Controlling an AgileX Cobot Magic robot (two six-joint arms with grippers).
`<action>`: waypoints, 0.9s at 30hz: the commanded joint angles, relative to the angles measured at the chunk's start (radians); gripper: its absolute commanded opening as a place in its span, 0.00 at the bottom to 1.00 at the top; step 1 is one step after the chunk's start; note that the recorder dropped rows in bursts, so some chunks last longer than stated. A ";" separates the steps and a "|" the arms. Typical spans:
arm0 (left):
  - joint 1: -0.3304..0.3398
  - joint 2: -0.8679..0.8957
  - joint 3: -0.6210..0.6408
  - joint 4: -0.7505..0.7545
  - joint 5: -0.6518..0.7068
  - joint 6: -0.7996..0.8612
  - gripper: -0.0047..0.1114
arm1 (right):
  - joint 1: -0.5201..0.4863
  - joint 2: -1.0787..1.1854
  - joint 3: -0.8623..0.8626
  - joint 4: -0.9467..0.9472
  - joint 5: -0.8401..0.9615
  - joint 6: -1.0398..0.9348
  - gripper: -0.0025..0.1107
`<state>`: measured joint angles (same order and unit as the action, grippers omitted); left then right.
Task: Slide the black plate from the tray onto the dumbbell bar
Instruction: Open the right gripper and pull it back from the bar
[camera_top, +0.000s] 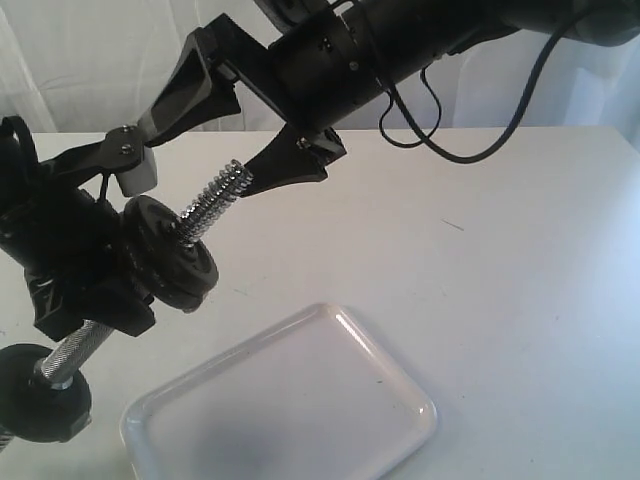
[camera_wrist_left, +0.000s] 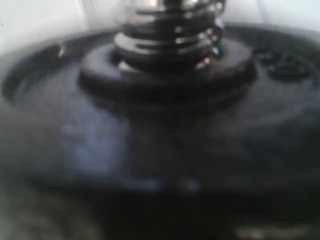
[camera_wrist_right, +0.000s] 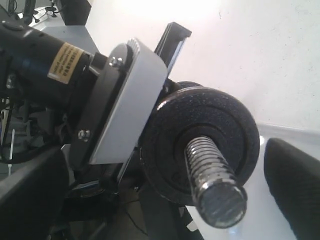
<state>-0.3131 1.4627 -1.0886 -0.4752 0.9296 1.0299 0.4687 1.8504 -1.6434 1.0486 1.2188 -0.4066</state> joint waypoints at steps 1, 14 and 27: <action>0.000 -0.056 -0.036 -0.166 0.041 -0.008 0.04 | -0.019 -0.011 -0.010 0.010 0.002 -0.013 0.95; 0.000 -0.048 -0.036 -0.137 -0.048 -0.065 0.04 | -0.084 -0.015 -0.010 -0.119 0.002 -0.011 0.95; 0.002 0.116 -0.052 -0.106 -0.142 -0.040 0.04 | -0.084 -0.017 -0.010 -0.370 0.002 0.051 0.02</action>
<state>-0.3131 1.6059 -1.0908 -0.4879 0.7756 0.9797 0.3900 1.8472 -1.6434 0.7214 1.2165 -0.3799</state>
